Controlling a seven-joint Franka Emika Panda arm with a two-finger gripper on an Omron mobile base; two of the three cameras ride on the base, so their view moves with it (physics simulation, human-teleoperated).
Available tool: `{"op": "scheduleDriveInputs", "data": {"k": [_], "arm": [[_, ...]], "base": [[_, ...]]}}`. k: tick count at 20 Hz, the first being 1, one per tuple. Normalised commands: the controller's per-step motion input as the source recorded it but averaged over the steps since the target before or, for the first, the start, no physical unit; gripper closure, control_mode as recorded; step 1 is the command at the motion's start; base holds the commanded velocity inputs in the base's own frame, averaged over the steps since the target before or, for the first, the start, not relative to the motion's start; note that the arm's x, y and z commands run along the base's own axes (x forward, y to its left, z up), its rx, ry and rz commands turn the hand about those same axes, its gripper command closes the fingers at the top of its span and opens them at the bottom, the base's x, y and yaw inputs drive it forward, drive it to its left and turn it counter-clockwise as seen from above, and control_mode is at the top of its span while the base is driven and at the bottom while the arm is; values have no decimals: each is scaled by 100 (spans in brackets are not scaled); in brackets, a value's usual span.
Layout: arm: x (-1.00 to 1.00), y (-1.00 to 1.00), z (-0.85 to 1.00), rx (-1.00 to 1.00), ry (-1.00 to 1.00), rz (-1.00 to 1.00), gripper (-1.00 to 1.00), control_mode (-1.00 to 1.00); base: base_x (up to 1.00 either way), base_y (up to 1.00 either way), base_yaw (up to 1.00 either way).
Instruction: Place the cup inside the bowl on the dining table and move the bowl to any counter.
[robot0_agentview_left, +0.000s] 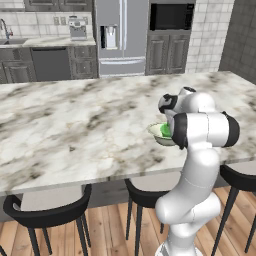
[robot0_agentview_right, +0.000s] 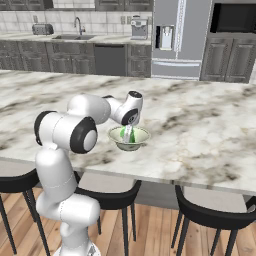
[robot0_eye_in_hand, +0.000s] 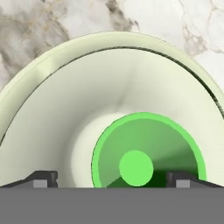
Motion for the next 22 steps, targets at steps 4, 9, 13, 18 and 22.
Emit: {"op": "scheduleDriveInputs", "data": {"k": [4, 9, 13, 18, 22], "arm": [[0, 0, 14, 0, 0, 1, -100, -100], [-5, 0, 17, 0, 0, 1, -100, -100], [-10, 0, 19, 0, 0, 1, -100, -100], [-14, 0, 11, 0, 0, 1, -100, -100], [-9, 0, 3, 0, 0, 0, -100, -100]], "base": [[0, 0, 0], [0, 0, 0], [0, 0, 0], [0, 0, 0], [0, 0, 0]]}}
